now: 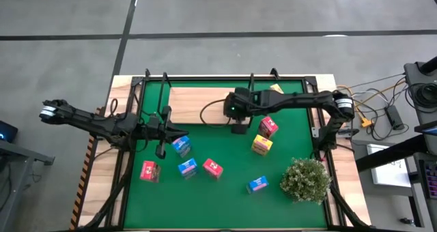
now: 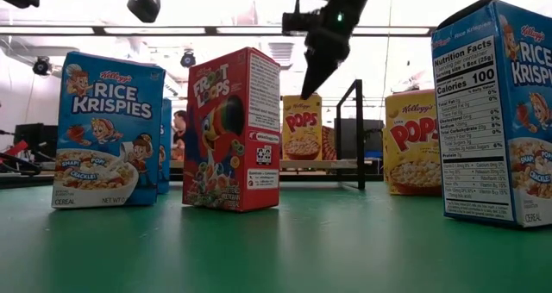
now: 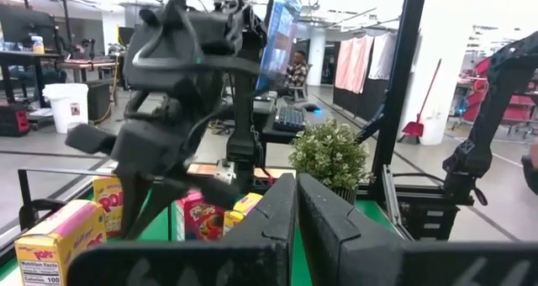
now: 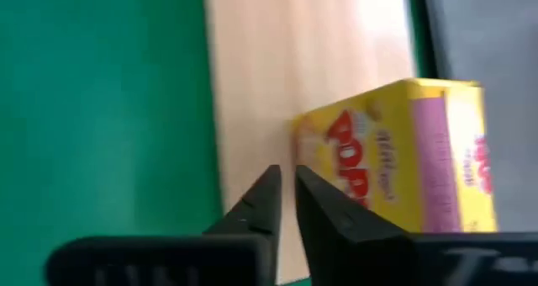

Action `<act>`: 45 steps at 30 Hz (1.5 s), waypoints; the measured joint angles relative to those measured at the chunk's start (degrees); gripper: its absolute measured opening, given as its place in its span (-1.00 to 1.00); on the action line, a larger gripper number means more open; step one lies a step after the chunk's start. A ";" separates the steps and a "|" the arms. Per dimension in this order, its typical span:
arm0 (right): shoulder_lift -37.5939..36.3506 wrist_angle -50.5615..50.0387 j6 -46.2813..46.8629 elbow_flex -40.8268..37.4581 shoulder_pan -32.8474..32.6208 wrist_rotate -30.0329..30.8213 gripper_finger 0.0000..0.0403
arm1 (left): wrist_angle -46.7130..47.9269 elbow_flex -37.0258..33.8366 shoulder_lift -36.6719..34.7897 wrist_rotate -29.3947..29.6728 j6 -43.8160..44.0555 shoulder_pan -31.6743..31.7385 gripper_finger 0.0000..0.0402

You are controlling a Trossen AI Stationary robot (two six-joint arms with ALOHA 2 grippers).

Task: Stack cereal on shelf
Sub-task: Put the bottom left yellow cereal box on the shelf

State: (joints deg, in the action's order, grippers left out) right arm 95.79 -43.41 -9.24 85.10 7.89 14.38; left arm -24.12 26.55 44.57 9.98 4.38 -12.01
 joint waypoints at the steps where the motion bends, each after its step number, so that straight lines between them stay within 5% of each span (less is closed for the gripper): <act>1: 0.00 1.59 -0.61 -1.13 0.01 0.91 -0.93 | 0.06 0.00 -0.03 0.00 0.02 0.00 -1.00; 9: 0.04 15.62 -4.23 -9.69 0.01 12.08 -0.94 | 0.13 0.00 1.26 0.00 0.63 0.00 -1.00; 23: -0.11 14.76 0.37 -5.91 -3.81 12.72 -0.94 | -0.76 0.00 2.24 -0.02 0.62 0.00 -1.00; 35: 0.00 11.59 38.18 0.25 -7.75 12.61 -0.94 | 3.19 0.00 1.22 0.02 -7.64 0.00 -1.00; 45: -0.03 3.46 42.53 3.45 -10.30 9.86 -0.94 | 3.13 0.00 -2.46 2.78 -18.61 0.11 -1.00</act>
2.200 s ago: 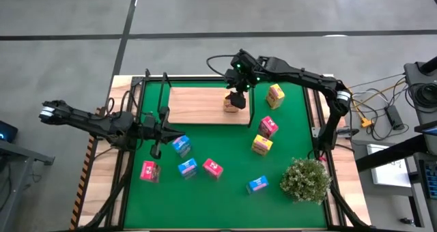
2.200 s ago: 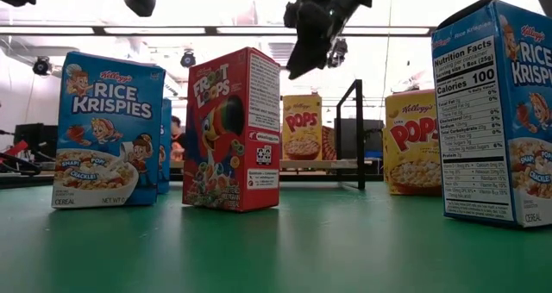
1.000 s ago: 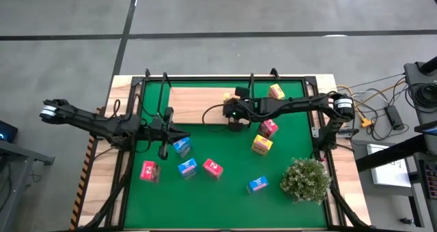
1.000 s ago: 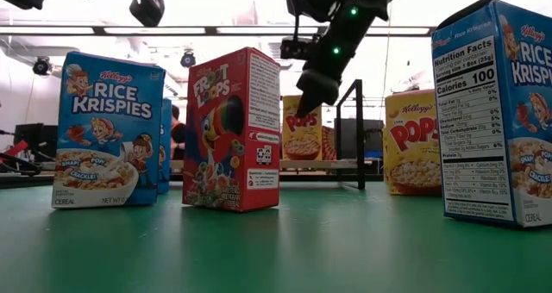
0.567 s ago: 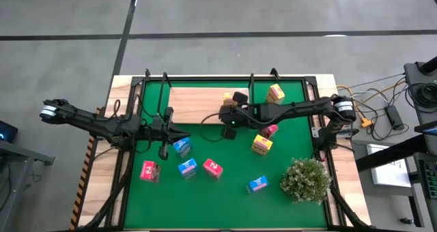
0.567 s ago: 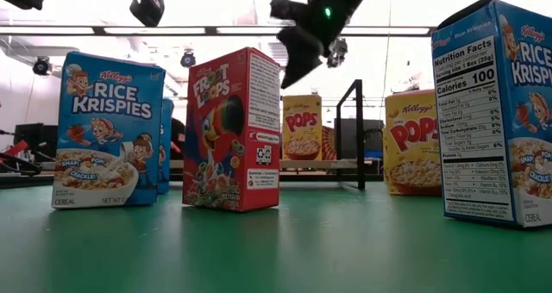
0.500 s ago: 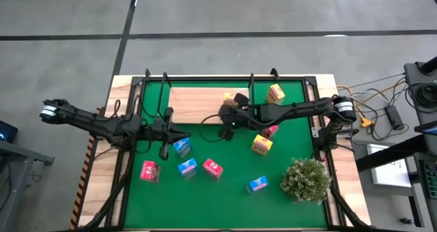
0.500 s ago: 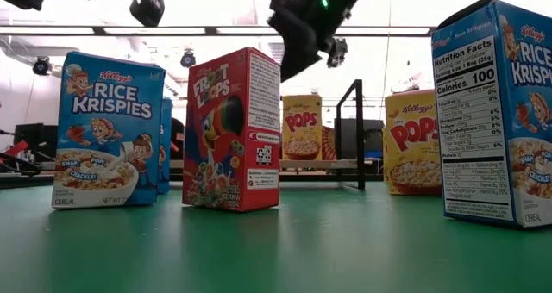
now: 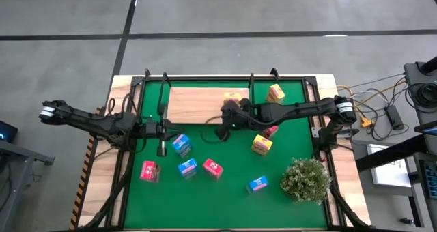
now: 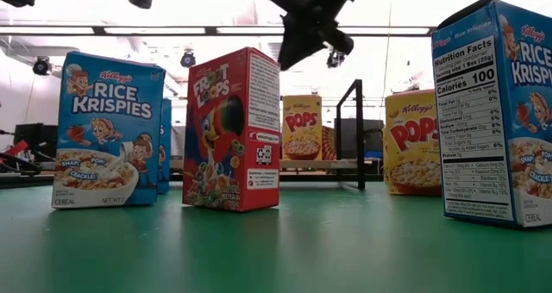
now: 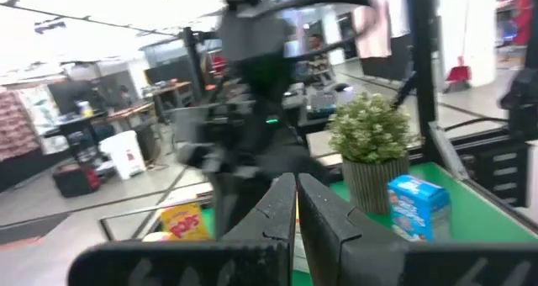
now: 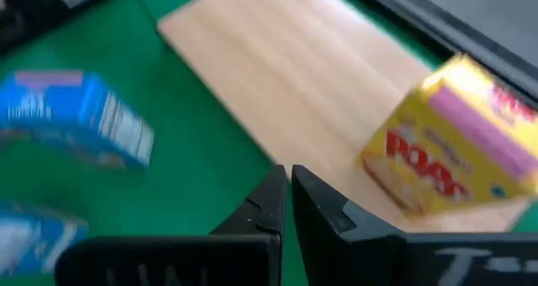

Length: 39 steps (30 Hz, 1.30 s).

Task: Stack cereal on shelf
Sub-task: Put the bottom left yellow cereal box on the shelf

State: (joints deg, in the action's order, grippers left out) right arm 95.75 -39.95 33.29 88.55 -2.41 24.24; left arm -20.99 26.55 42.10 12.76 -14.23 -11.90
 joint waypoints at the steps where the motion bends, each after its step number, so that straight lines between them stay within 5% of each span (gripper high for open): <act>1: -0.03 -1.27 -0.29 0.00 -0.85 0.53 -0.94 | 0.02 0.00 0.01 0.11 -0.06 0.00 -1.00; 14: -0.04 10.87 -13.03 -6.37 -12.52 7.27 -0.94 | -5.01 0.00 5.59 0.21 -0.21 0.00 -1.00; 27: -4.16 19.34 -26.90 -14.51 -11.81 6.61 -0.94 | -6.06 0.00 5.97 0.21 1.67 0.00 -1.00; 35: -8.50 8.40 -27.23 -8.66 1.28 -12.48 -0.94 | -5.94 0.00 3.99 0.37 1.29 0.00 -1.00; 39: -7.61 1.91 -31.48 -4.53 9.97 -17.31 -0.94 | -4.53 0.00 2.40 0.39 1.26 0.00 -1.00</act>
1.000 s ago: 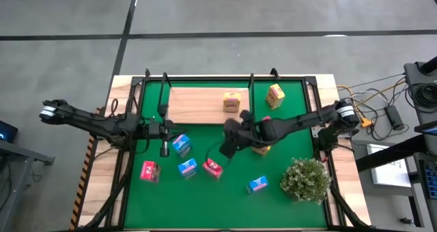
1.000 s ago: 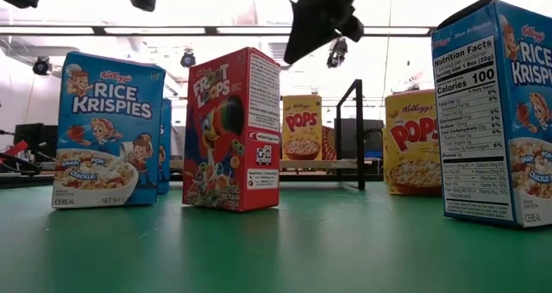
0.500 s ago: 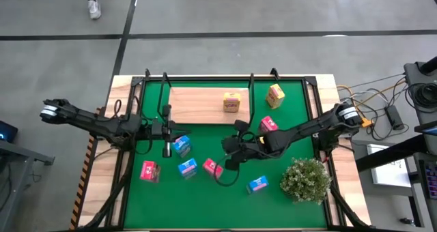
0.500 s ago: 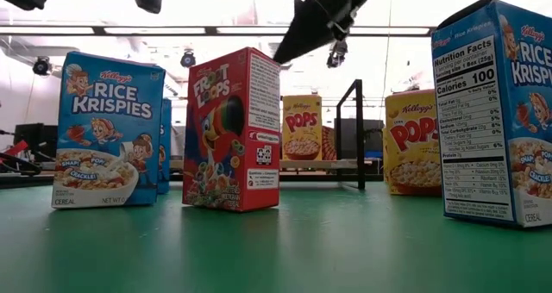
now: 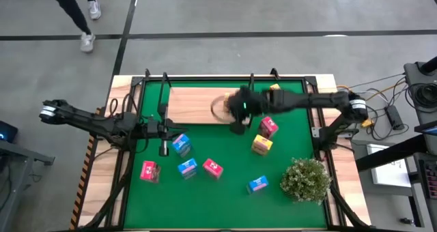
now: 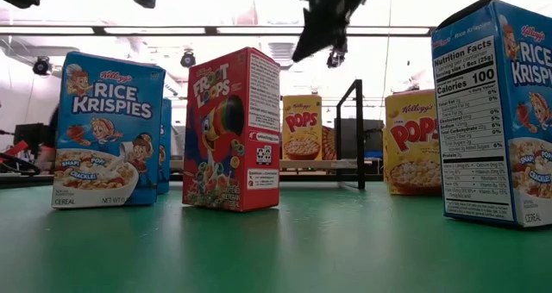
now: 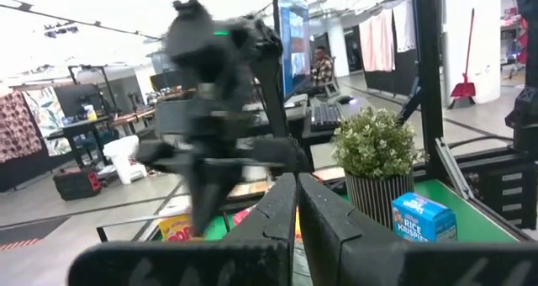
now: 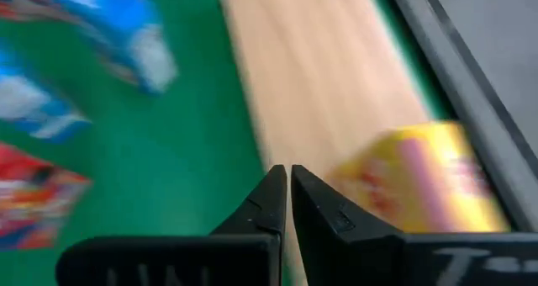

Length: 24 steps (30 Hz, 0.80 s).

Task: Stack cereal on shelf
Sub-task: Put the bottom left yellow cereal box on the shelf

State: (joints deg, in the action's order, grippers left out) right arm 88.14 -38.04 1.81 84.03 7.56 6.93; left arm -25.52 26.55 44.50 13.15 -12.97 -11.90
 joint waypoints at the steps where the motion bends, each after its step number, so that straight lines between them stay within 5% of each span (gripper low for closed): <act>1: 0.33 -0.80 -1.54 0.80 1.94 -1.40 -0.94 | 0.54 0.00 -0.29 0.00 -0.04 0.00 -1.00; 14: 1.51 -2.40 -12.83 6.00 15.14 -7.03 -0.87 | 2.69 0.00 -0.77 5.85 0.43 0.02 -1.00; 20: 1.58 -2.51 -13.19 5.97 15.39 -7.53 -0.46 | 3.01 0.00 -0.77 5.84 3.40 0.01 -1.00; 24: 2.45 -2.47 -13.40 5.97 15.36 -13.43 -0.10 | 3.17 0.00 -0.44 5.84 5.66 0.02 -1.00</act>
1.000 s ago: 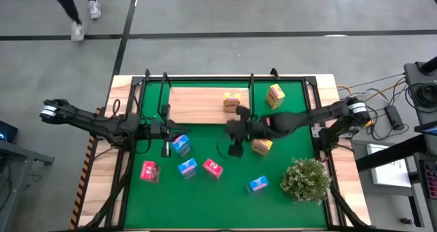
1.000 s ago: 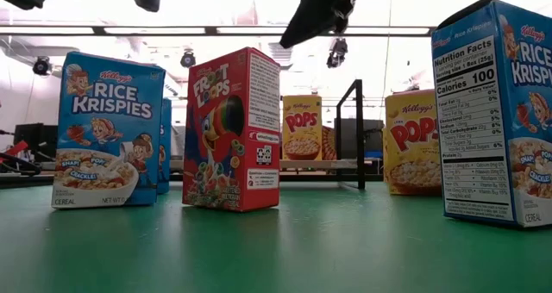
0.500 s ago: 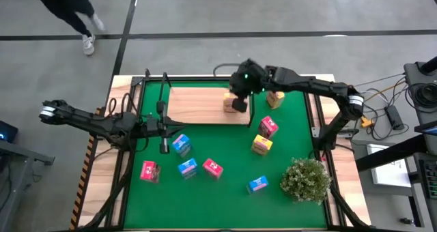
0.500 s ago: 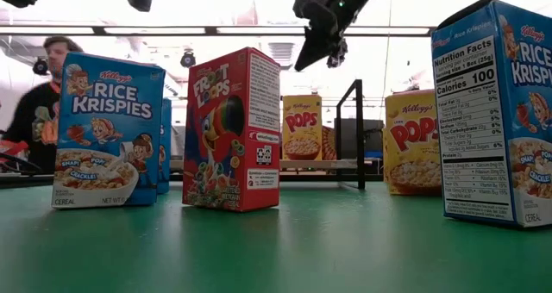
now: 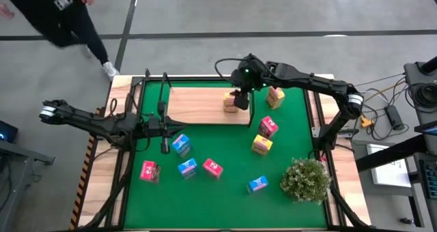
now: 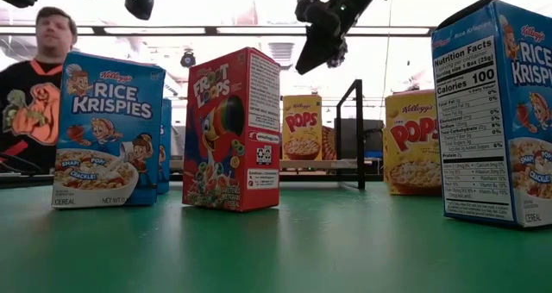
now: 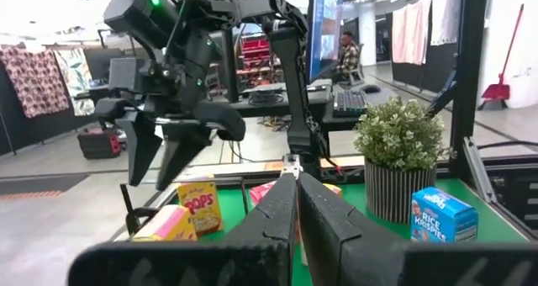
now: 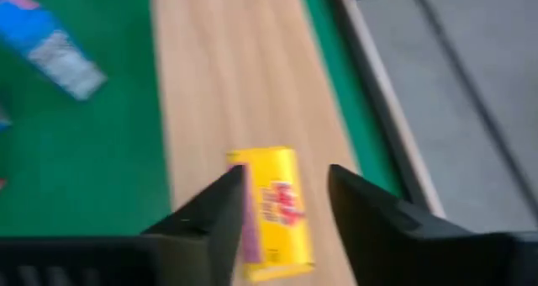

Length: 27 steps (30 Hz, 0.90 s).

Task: Stack cereal on shelf
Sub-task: Put the bottom left yellow cereal box on the shelf

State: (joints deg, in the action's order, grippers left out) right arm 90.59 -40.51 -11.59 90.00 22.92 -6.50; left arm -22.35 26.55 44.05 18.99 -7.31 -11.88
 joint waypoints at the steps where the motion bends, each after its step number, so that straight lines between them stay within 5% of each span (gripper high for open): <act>1: 0.34 -0.21 -0.34 -0.02 0.00 -1.59 -0.01 | 0.00 0.00 0.24 0.00 0.00 -0.02 -1.00; 11: 3.48 -1.26 -8.34 -0.23 -0.26 -2.41 0.49 | -1.57 0.81 0.87 0.06 4.82 -0.06 -1.00; 19: 4.81 -1.25 -9.00 -0.31 0.00 3.97 0.50 | -0.73 0.59 1.79 0.02 6.14 -0.06 -1.00; 27: 5.25 -2.45 -6.41 -1.07 0.00 3.57 0.47 | -0.35 0.59 2.03 0.00 6.51 -0.06 -1.00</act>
State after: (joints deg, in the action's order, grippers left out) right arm 95.84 -42.96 -18.00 88.93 22.92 -2.93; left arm -22.70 27.14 46.09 18.98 -0.80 -11.94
